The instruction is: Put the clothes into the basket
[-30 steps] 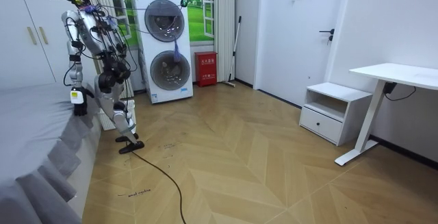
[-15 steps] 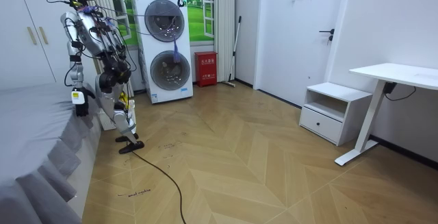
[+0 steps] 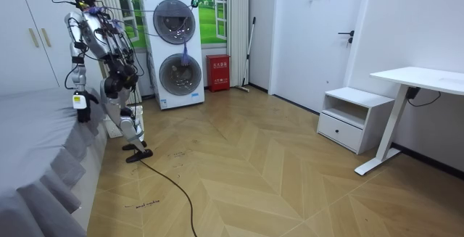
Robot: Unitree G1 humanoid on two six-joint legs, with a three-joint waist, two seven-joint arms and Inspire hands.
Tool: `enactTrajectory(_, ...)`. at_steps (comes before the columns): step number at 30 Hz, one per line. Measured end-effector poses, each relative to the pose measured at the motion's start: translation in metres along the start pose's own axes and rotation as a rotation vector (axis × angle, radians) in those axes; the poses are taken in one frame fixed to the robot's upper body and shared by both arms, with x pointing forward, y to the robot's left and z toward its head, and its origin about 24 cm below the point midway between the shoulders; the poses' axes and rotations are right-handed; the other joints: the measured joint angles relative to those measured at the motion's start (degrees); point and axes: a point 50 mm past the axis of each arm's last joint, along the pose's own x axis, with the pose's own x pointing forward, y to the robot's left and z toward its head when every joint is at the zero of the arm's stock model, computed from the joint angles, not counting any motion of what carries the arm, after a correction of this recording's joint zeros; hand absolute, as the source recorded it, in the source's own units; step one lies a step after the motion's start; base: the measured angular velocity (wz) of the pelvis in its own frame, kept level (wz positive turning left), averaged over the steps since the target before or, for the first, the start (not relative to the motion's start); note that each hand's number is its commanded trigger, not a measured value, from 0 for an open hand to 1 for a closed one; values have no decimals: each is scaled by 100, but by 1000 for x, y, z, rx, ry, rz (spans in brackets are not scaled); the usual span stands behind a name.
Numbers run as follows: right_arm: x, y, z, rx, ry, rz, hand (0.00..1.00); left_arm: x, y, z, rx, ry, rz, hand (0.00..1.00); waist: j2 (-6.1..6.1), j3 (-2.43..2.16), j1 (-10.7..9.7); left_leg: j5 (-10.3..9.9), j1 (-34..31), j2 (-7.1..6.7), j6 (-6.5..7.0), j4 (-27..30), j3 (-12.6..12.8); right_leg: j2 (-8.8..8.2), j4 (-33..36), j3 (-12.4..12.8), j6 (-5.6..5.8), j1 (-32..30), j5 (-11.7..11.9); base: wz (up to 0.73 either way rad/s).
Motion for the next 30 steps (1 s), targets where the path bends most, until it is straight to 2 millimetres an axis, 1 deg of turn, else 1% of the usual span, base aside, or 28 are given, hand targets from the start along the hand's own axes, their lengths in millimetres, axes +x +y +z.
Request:
enactTrajectory(3,0,-2,3,2,-12,-8,0,-1,2,-5,-3,5,5,0,-4,3,-8,4,2,-6,-6,0,2,12,10,39,1,-7,-1,-6)
enactTrajectory(6,0,-3,4,9,-26,-13,0,-2,3,-10,-6,6,9,0,-45,7,-62,4,3,-23,-5,1,1,15,55,73,17,-24,-16,0)
enactTrajectory(9,0,-2,5,11,-34,-9,0,-3,5,-13,-7,11,13,0,-85,0,-140,4,9,-29,-4,19,-8,19,58,94,28,-9,-20,1)
enactTrajectory(10,-1,-3,3,9,-29,-11,0,-3,5,-14,-5,13,13,0,-100,-3,-145,4,40,-31,-4,26,-17,19,63,104,29,24,-20,0)
enactTrajectory(11,-1,-4,0,2,-20,-12,0,-4,5,-15,-4,16,15,0,-116,7,-135,4,123,-30,-4,27,-16,23,61,113,29,106,-20,-5)
enactTrajectory(12,-2,-4,-2,2,-14,-12,0,-4,6,-16,-5,20,18,0,-130,5,-129,4,179,-29,-4,27,-16,27,64,122,29,159,-20,-11)
enactTrajectory(15,-8,-5,-18,-1,26,3,0,-4,7,-17,31,23,21,0,-179,15,-111,4,448,-31,-5,19,-115,-7,60,53,2,441,-87,0)
enactTrajectory(16,-11,-5,-27,0,51,5,0,-4,7,-16,39,17,21,0,-197,24,-101,4,575,-16,-7,-14,-125,-14,56,21,1,566,-120,13)
enactTrajectory(17,-15,-6,-37,-6,83,14,0,-4,7,-17,64,19,17,0,-247,46,-46,3,708,18,-10,-76,-145,-17,12,-34,19,706,-148,15)
enactTrajectory(18,-17,-7,-42,-10,101,21,0,-5,6,-17,79,18,14,0,-248,46,-14,5,767,25,-14,-94,-202,-29,-47,-93,22,789,-148,34)
enactTrajectory(19,-21,-11,-56,-15,153,28,0,-5,4,-16,119,9,5,0,-291,64,-20,13,857,21,-26,-94,-384,-69,-138,-239,13,969,-148,56)
enactTrajectory(20,-26,-14,-70,-18,205,34,0,-4,3,-12,174,-4,-2,0,-319,48,-1,18,962,23,-32,-102,-522,-102,-184,-352,-19,1143,-153,63)
enactTrajectory(21,-29,-15,-76,-19,230,37,0,-4,2,-12,202,-5,-4,0,-365,64,18,19,1015,26,-33,-109,-608,-120,-220,-424,-22,1239,-159,69)
enactTrajectory(23,-40,-19,-100,-20,327,65,0,-5,2,-10,273,-17,-6,0,-516,70,65,29,1290,63,-45,-167,-860,-215,-388,-749,-47,1662,-186,63)
enactTrajectory(24,-43,-20,-106,-15,354,69,0,-5,2,-9,293,-18,-5,0,-562,62,93,32,1367,64,-50,-195,-925,-215,-461,-799,-43,1781,-186,53)
enactTrajectory(25,-49,-21,-117,-8,403,77,0,-5,4,-9,309,-20,3,0,-659,48,144,42,1512,66,-63,-237,-1103,-241,-601,-959,-40,2027,-182,63)
enactTrajectory(26,-58,-24,-130,-10,453,85,0,-5,5,-9,327,-17,10,0,-758,17,155,64,1634,90,-66,-290,-1269,-263,-753,-1109,-38,2262,-178,71)
enactTrajectory(27,-63,-25,-137,-10,482,87,0,-5,6,-9,328,-17,13,0,-824,14,157,76,1708,97,-68,-313,-1362,-277,-823,-1188,-42,2393,-176,79)
enactTrajectory(28,-71,-26,-148,-2,533,87,0,-5,8,-10,320,-17,23,0,-945,2,182,79,1847,102,-71,-336,-1519,-287,-946,-1301,-45,2633,-180,71)
enactTrajectory(29,-80,-25,-159,6,584,93,0,-6,10,-10,319,-19,35,0,-1042,-32,207,78,1958,112,-72,-383,-1624,-311,-1071,-1466,-46,2833,-183,64)
enactTrajectory(30,-84,-25,-163,10,603,98,0,-6,12,-10,317,-17,42,0,-1075,-34,231,76,2007,116,-74,-414,-1691,-321,-1142,-1547,-44,2923,-181,52)
